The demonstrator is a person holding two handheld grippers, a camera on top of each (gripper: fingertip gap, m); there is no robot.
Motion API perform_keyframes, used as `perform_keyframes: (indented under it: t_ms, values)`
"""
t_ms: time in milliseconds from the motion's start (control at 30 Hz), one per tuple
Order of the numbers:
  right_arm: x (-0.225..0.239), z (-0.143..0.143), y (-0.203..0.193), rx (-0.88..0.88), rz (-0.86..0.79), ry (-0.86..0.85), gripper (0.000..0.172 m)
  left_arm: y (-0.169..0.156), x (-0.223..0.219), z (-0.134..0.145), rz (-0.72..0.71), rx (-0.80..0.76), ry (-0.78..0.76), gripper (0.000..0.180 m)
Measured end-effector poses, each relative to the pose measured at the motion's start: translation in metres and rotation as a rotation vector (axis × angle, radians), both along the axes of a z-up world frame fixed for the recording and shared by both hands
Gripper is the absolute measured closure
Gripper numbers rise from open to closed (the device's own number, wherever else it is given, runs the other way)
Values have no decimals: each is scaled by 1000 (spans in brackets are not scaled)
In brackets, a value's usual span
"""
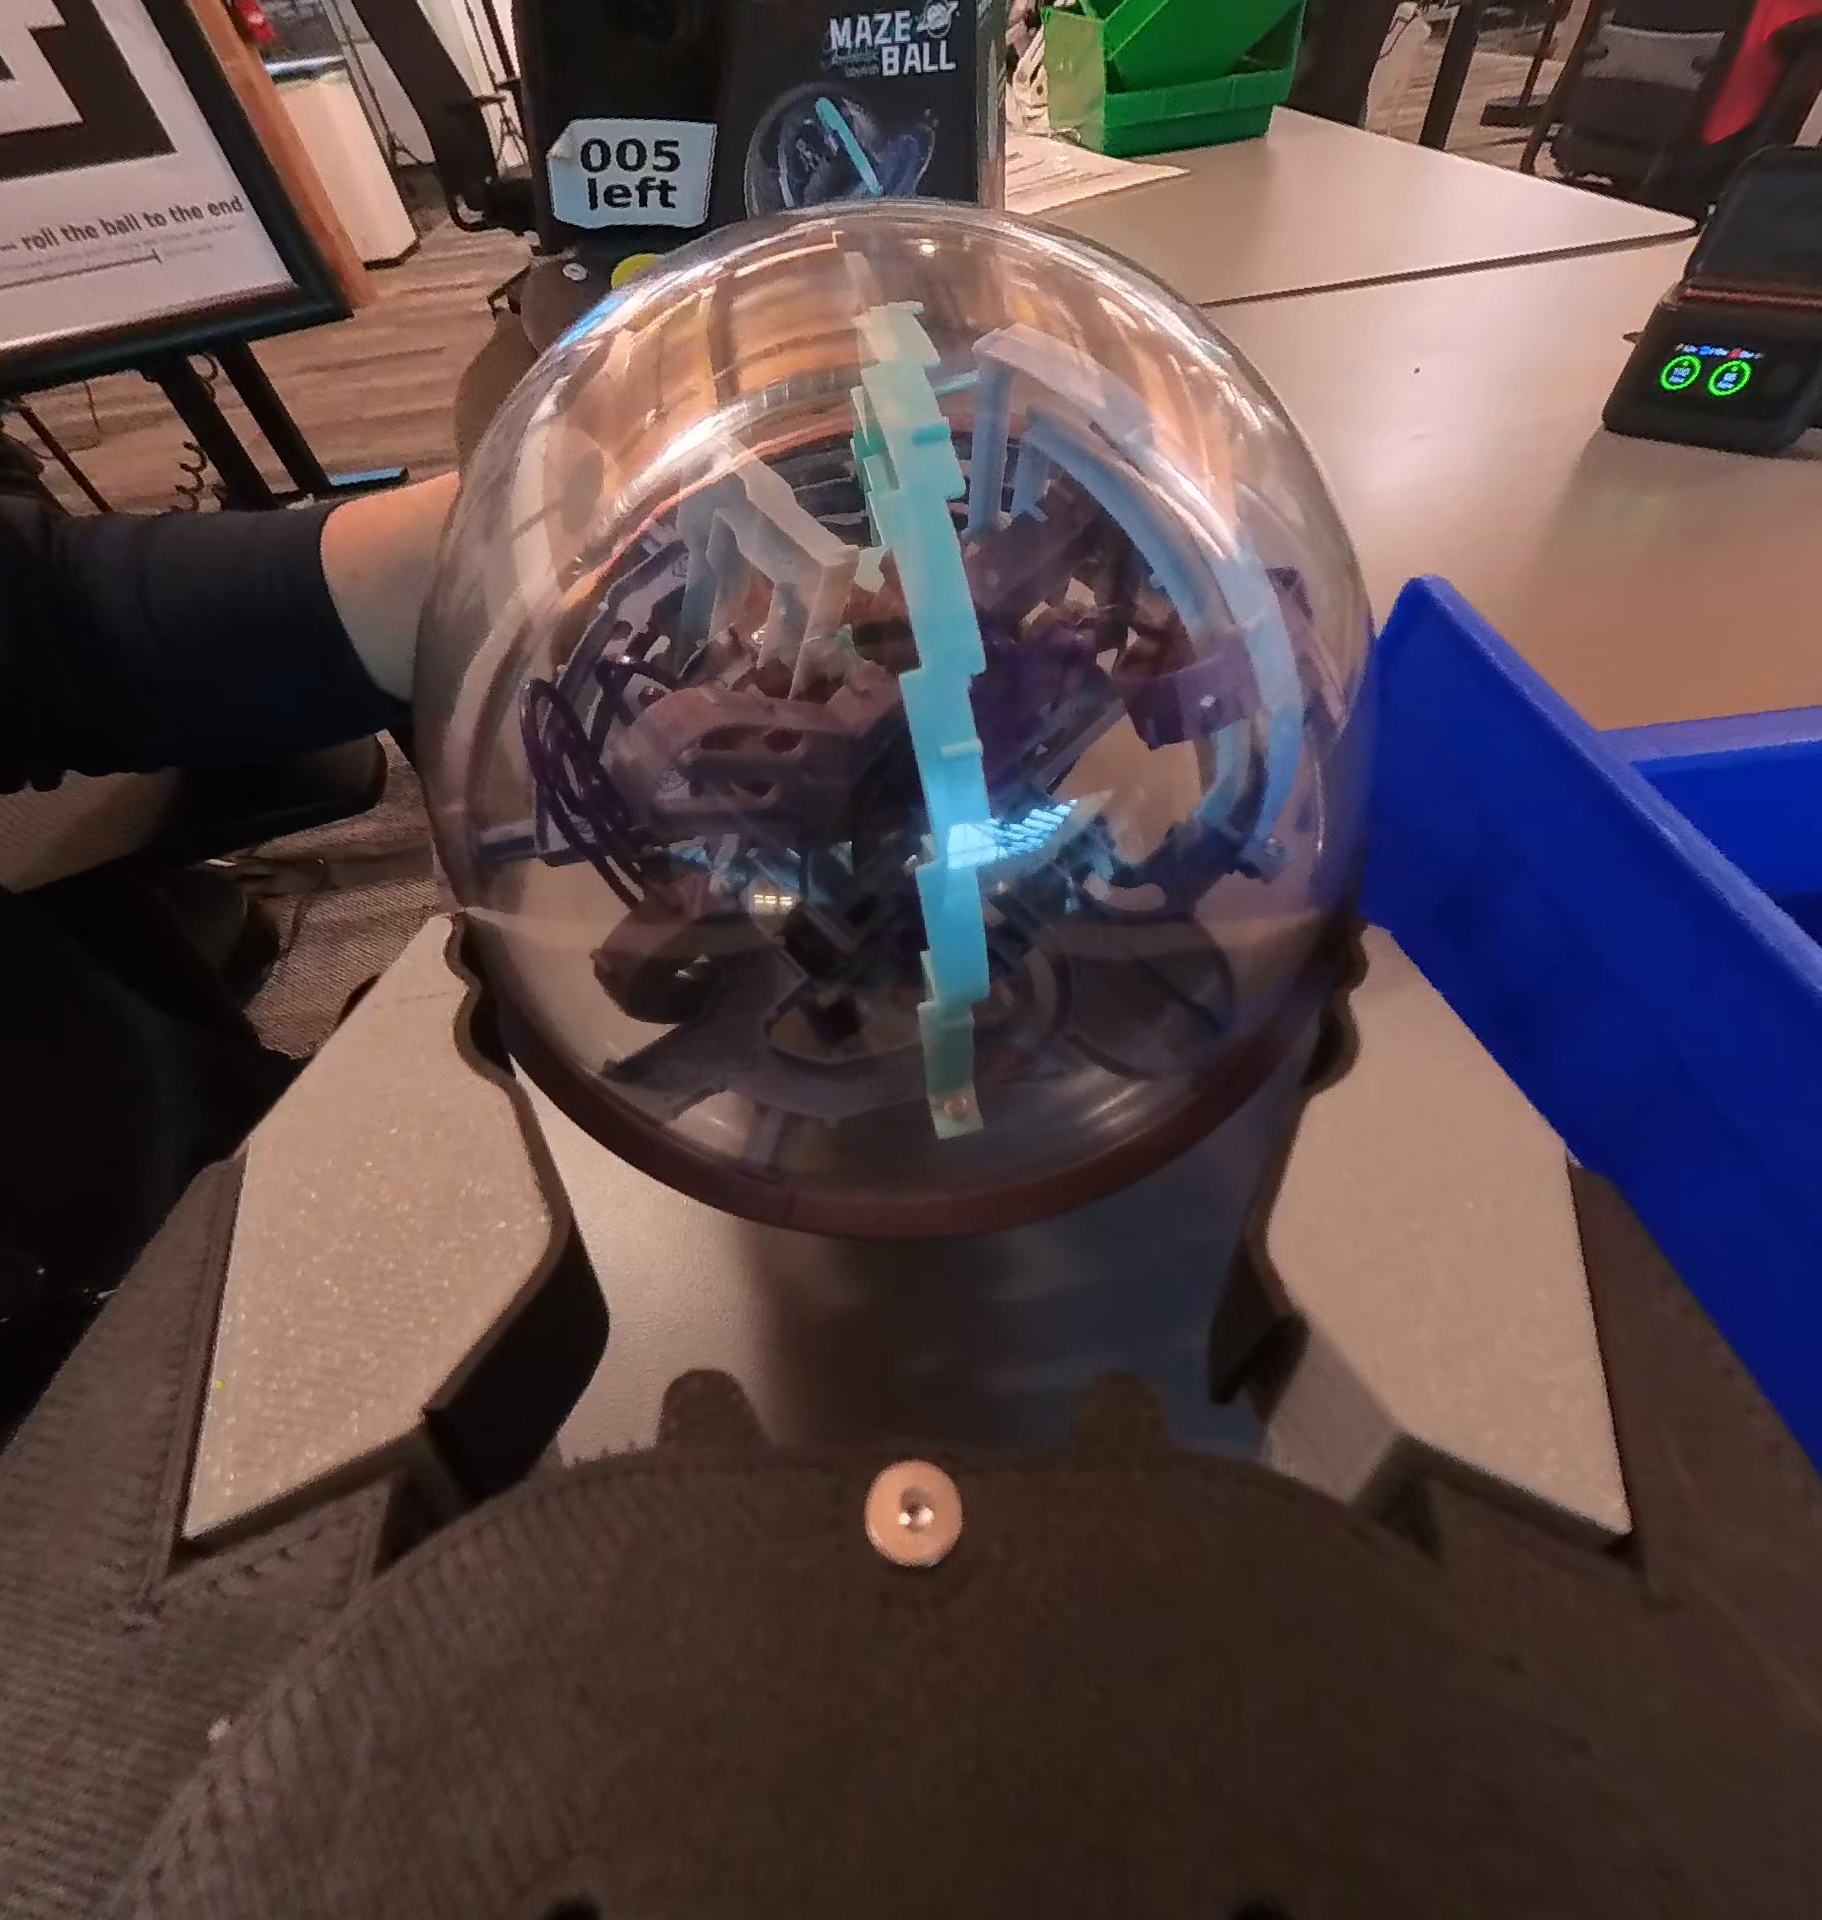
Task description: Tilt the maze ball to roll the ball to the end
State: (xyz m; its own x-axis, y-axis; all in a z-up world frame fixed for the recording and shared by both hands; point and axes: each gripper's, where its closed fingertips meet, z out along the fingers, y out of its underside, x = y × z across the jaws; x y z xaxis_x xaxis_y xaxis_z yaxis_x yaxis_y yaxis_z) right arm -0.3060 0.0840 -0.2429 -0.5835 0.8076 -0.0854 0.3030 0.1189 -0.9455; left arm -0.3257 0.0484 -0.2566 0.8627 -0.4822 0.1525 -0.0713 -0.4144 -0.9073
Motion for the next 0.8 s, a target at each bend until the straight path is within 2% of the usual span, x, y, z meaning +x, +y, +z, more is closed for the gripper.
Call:
perform_keyframes:
  t_ms: [167,267,433,500,667,800]
  values:
    - [1,0,0,22,-2,13,21,-1,0,-1,-9,3,33,52]
    - [2,-1,0,24,-3,13,21,-5,4,0,-60,13,18,45]
    - [4,-1,-2,38,0,24,21,-11,8,13,-116,10,-158,42]
    - [5,-1,-3,51,-3,33,21,-13,9,21,-118,3,-248,35]
    - [5,0,-4,103,-18,64,23,-8,5,32,-37,-94,-468,38]
    - [4,0,-6,127,-22,72,23,-3,3,26,-2,-165,-472,47]
